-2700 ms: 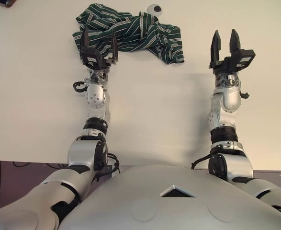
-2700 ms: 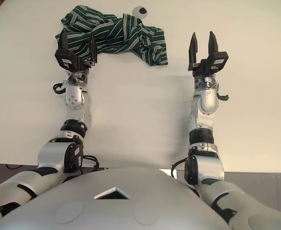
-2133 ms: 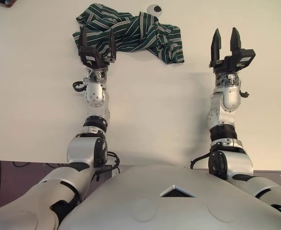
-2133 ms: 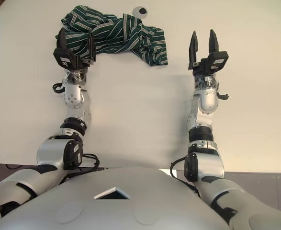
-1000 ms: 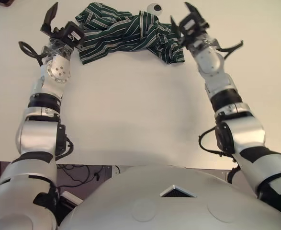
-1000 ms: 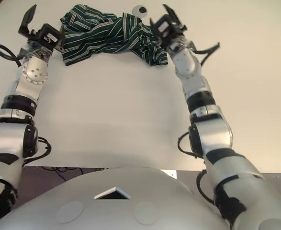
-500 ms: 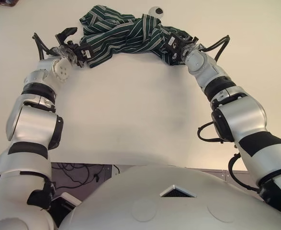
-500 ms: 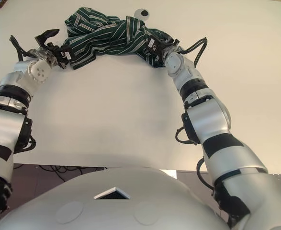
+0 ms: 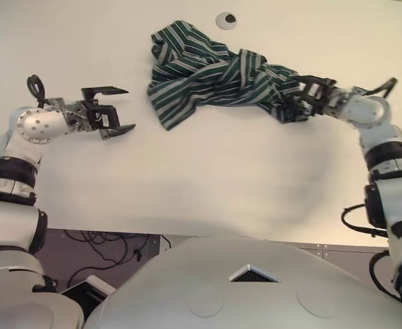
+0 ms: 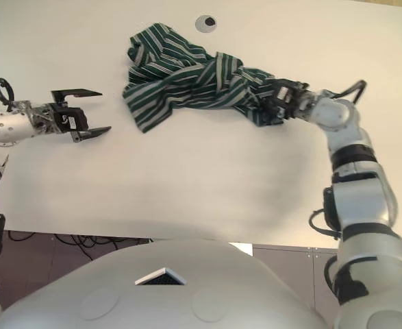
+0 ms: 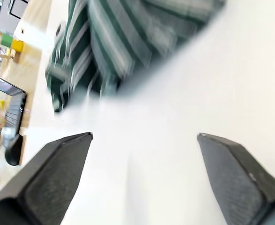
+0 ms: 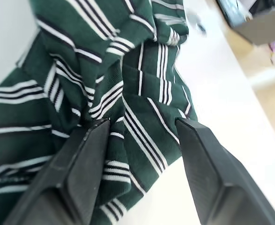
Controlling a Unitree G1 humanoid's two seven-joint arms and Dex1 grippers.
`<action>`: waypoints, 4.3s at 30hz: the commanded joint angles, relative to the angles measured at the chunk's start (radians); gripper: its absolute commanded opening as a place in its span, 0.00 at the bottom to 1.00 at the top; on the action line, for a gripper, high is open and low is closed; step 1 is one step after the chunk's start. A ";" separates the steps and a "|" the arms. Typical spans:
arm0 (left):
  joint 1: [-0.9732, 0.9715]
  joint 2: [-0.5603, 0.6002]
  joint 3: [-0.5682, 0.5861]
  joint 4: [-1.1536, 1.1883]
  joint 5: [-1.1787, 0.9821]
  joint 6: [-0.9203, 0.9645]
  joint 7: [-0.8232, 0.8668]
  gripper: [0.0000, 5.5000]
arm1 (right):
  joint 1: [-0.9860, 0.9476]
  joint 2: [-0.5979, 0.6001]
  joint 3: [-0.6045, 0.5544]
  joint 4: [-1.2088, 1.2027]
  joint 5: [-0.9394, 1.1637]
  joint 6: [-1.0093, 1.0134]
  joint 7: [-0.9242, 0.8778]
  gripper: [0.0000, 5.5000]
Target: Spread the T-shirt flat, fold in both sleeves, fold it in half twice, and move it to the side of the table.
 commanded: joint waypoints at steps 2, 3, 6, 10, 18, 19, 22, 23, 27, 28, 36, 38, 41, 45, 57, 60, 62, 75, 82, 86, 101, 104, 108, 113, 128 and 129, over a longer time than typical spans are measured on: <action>0.148 -0.031 -0.047 -0.034 -0.015 0.103 -0.184 0.75 | 0.225 -0.082 -0.027 0.045 0.064 0.061 0.216 0.46; 0.153 -0.050 -0.027 -0.080 -0.092 0.102 -0.214 0.75 | 0.242 -0.067 -0.069 -0.005 0.160 0.060 0.312 0.46; 0.144 -0.170 0.072 -0.254 -0.371 0.173 -0.237 0.75 | 0.296 -0.024 -0.202 -0.276 0.511 0.156 0.563 0.46; 0.168 -0.252 0.092 -0.388 -0.343 0.214 -0.159 0.75 | 0.342 -0.032 -0.254 -0.464 0.588 0.199 0.565 0.46; 0.166 -0.426 0.102 -0.487 -0.180 0.270 0.021 0.75 | 0.439 -0.008 -0.313 -0.709 0.686 0.288 0.649 0.46; 0.146 -0.445 0.108 -0.466 -0.156 0.280 0.050 0.75 | 0.419 0.006 -0.311 -0.688 0.649 0.273 0.607 0.46; 0.078 -0.487 0.126 -0.365 -0.060 0.295 0.167 0.75 | 0.347 0.040 -0.303 -0.593 0.545 0.224 0.486 0.46; 0.064 -0.493 0.128 -0.341 -0.035 0.289 0.193 0.75 | 0.330 0.048 -0.304 -0.570 0.528 0.214 0.466 0.46; 0.032 -0.514 0.130 -0.296 0.008 0.256 0.234 0.75 | 0.227 0.086 -0.317 -0.432 0.459 0.171 0.352 0.46; 0.023 -0.518 0.131 -0.283 0.017 0.252 0.242 0.75 | 0.202 0.094 -0.315 -0.405 0.442 0.164 0.321 0.46; -0.035 -0.489 0.046 -0.029 0.247 0.302 0.357 0.75 | 0.093 0.090 -0.186 -0.260 0.126 0.110 0.043 0.46; -0.015 -0.460 0.007 -0.015 0.275 0.291 0.304 0.75 | 0.089 0.074 -0.138 -0.238 0.043 0.098 0.007 0.46; 0.059 -0.367 -0.057 -0.055 0.280 0.271 0.135 0.75 | 0.129 0.049 -0.058 -0.256 -0.035 0.070 0.054 0.46; 0.182 -0.176 -0.121 -0.153 0.248 0.223 -0.095 0.75 | 0.212 0.004 0.032 -0.318 -0.073 0.049 0.157 0.46; 0.252 0.067 -0.083 -0.284 0.097 0.360 -0.250 0.75 | 0.561 -0.059 0.226 -0.857 0.161 0.205 0.448 0.46; 0.236 0.104 -0.077 -0.234 0.110 0.372 -0.246 0.75 | 0.640 -0.067 0.280 -1.022 0.264 0.283 0.494 0.46; 0.241 0.125 -0.066 -0.243 0.092 0.375 -0.253 0.75 | 0.646 -0.070 0.263 -1.077 0.332 0.325 0.497 0.46; 0.240 0.208 0.015 -0.348 0.047 0.440 -0.261 0.75 | 0.488 0.037 -0.035 -1.005 0.667 0.534 0.506 0.46; 0.271 0.233 0.098 -0.433 -0.012 0.437 -0.289 0.75 | 0.511 0.057 -0.026 -0.972 0.599 0.493 0.553 0.46; 0.281 0.223 0.176 -0.514 -0.139 0.437 -0.343 0.75 | 0.532 0.045 -0.024 -0.964 0.562 0.473 0.566 0.46; 0.343 0.197 0.293 -0.625 -0.280 0.378 -0.442 0.75 | 0.181 -0.025 0.078 -0.481 -0.252 0.189 -0.289 0.46; 0.342 0.178 0.297 -0.627 -0.288 0.369 -0.439 0.75 | 0.082 -0.033 0.085 -0.395 -0.353 0.171 -0.495 0.46; 0.357 0.098 0.300 -0.663 -0.323 0.362 -0.416 0.75 | 0.007 -0.001 0.079 -0.276 -0.387 0.104 -0.663 0.46; 0.412 -0.067 0.287 -0.716 -0.225 0.387 -0.216 0.75 | 0.032 0.015 -0.012 -0.311 -0.246 -0.060 -0.707 0.46; 0.614 -0.154 0.183 -0.886 -0.013 0.438 -0.059 0.75 | 0.150 0.023 -0.059 -0.443 -0.178 -0.110 -0.675 0.46; 0.619 -0.147 0.180 -0.885 -0.003 0.450 -0.056 0.72 | 0.153 0.023 -0.058 -0.449 -0.177 -0.110 -0.671 0.47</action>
